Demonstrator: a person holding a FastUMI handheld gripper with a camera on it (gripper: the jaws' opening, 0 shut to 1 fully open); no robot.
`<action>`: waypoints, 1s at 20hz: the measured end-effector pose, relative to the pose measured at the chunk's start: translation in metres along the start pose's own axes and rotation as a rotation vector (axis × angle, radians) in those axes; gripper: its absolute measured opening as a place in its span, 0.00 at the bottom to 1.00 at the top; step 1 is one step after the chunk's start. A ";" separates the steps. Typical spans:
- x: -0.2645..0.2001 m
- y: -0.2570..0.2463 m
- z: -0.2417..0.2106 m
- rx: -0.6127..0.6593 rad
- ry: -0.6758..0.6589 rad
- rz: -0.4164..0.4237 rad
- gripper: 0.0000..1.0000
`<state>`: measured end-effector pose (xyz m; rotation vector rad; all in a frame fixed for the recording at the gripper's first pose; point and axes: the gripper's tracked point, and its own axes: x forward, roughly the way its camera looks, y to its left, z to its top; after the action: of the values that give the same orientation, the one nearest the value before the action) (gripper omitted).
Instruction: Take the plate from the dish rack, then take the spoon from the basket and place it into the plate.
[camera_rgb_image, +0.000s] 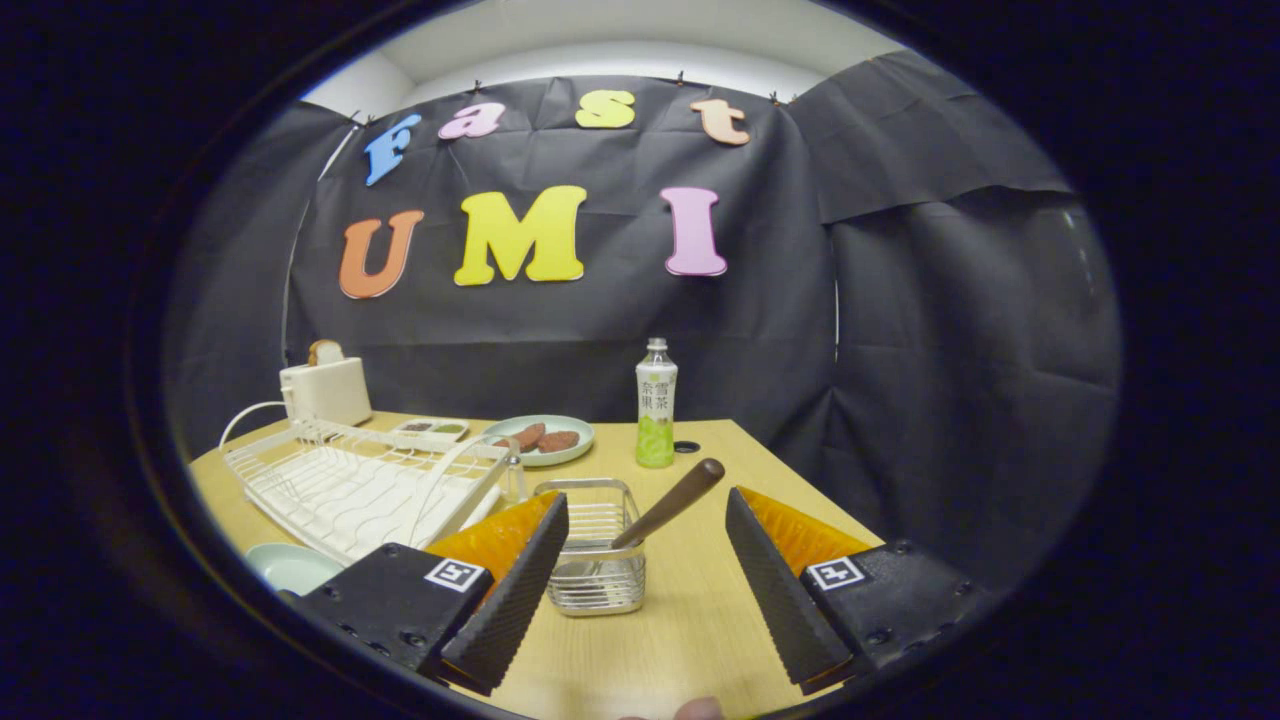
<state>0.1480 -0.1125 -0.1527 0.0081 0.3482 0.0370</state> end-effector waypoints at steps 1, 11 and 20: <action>0.004 -0.001 0.001 0.011 0.003 0.001 1.00; 0.016 0.006 0.012 0.052 -0.002 0.024 0.45; 0.008 0.042 0.027 0.057 0.007 0.107 0.09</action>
<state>0.1632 -0.0707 -0.1296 0.0832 0.3551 0.1332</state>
